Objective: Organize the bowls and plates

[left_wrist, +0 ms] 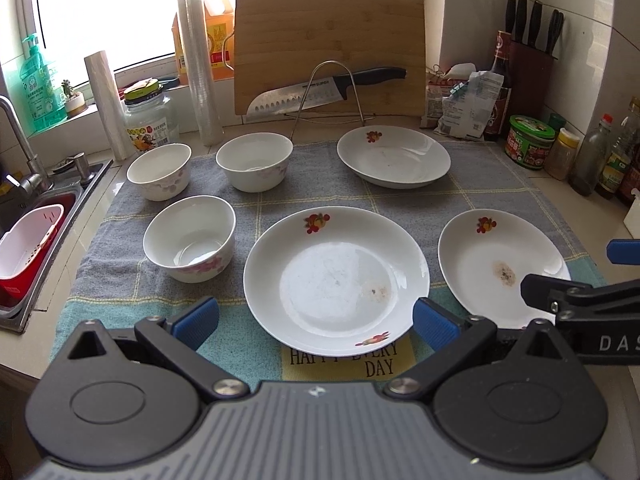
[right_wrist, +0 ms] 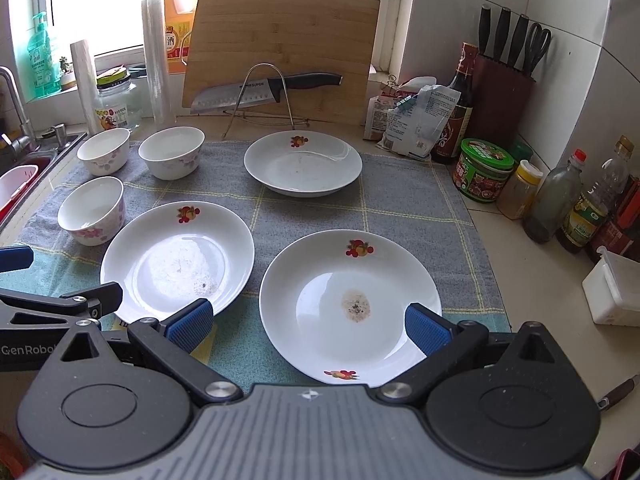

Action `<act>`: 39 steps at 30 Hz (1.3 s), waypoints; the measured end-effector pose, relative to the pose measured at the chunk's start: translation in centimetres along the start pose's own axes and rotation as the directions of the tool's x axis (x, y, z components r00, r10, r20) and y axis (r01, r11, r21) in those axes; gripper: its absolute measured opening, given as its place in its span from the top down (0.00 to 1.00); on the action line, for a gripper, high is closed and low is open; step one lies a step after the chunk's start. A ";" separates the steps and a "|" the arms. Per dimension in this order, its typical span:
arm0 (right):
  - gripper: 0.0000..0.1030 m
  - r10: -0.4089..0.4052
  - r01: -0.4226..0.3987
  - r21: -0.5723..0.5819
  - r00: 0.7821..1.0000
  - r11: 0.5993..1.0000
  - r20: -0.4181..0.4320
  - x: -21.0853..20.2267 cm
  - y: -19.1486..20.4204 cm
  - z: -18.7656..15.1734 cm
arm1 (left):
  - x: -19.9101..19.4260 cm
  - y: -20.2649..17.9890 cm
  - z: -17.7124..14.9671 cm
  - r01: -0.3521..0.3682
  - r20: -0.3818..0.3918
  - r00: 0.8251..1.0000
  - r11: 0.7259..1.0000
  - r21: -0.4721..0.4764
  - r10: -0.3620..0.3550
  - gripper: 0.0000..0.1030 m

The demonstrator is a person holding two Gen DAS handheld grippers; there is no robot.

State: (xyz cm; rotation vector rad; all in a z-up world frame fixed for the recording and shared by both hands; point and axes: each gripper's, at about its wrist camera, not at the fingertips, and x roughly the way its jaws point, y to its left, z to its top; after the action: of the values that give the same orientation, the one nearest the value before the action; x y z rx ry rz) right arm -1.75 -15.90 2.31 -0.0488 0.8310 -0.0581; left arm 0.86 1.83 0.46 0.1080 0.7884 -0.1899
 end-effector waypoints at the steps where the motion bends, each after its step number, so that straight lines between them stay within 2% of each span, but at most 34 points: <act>1: 0.00 0.000 0.000 0.000 1.000 1.000 0.008 -0.1 0.0 -0.1 | 0.1 0.1 0.0 0.016 0.005 1.000 1.000 0.005 -0.016 0.01; 10: 0.00 -0.011 0.010 0.010 0.997 1.000 0.078 -0.4 -1.8 -2.3 | 1.4 0.6 -0.3 0.079 0.011 0.997 0.995 0.056 -0.079 0.01; 18: 0.00 -0.008 0.006 0.033 0.998 0.999 0.058 0.6 -3.6 -5.0 | 1.8 0.3 -0.3 0.109 0.079 0.991 0.993 0.053 -0.113 0.01; 21: 0.00 0.006 -0.008 0.036 0.999 0.999 0.051 1.5 -4.1 -5.7 | 2.1 0.3 0.0 0.169 0.062 0.983 0.984 0.054 -0.172 0.01; 23: 0.00 0.019 -0.020 0.031 0.999 0.999 0.044 2.2 -4.4 -6.1 | 2.4 0.2 0.1 0.257 0.027 0.966 0.965 0.057 -0.258 0.01; 24: 0.00 0.027 -0.029 0.030 0.999 0.999 0.043 2.6 -4.5 -6.4 | 2.5 0.0 0.1 0.272 0.020 0.962 0.961 0.053 -0.273 0.01; 27: 0.00 0.051 -0.052 0.036 0.998 0.998 0.026 4.1 -5.1 -7.1 | 2.7 -0.9 0.1 0.249 0.018 0.968 0.967 0.061 -0.250 0.01; 31: 0.00 0.078 -0.078 0.045 0.997 0.996 0.001 5.9 -6.0 -8.0 | 3.5 -2.1 0.3 0.268 -0.015 0.963 0.960 0.075 -0.268 0.01; 39: 0.00 0.108 -0.108 0.014 0.994 0.994 -0.035 9.1 -7.1 -9.0 | 4.7 -4.5 1.2 0.243 -0.035 0.970 0.960 0.139 -0.241 0.01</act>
State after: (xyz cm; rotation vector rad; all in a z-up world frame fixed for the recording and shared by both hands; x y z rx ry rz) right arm -2.49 -23.77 -9.94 0.0091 0.8677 0.0377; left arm 3.99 -3.41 -2.19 0.1480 0.8042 -0.4787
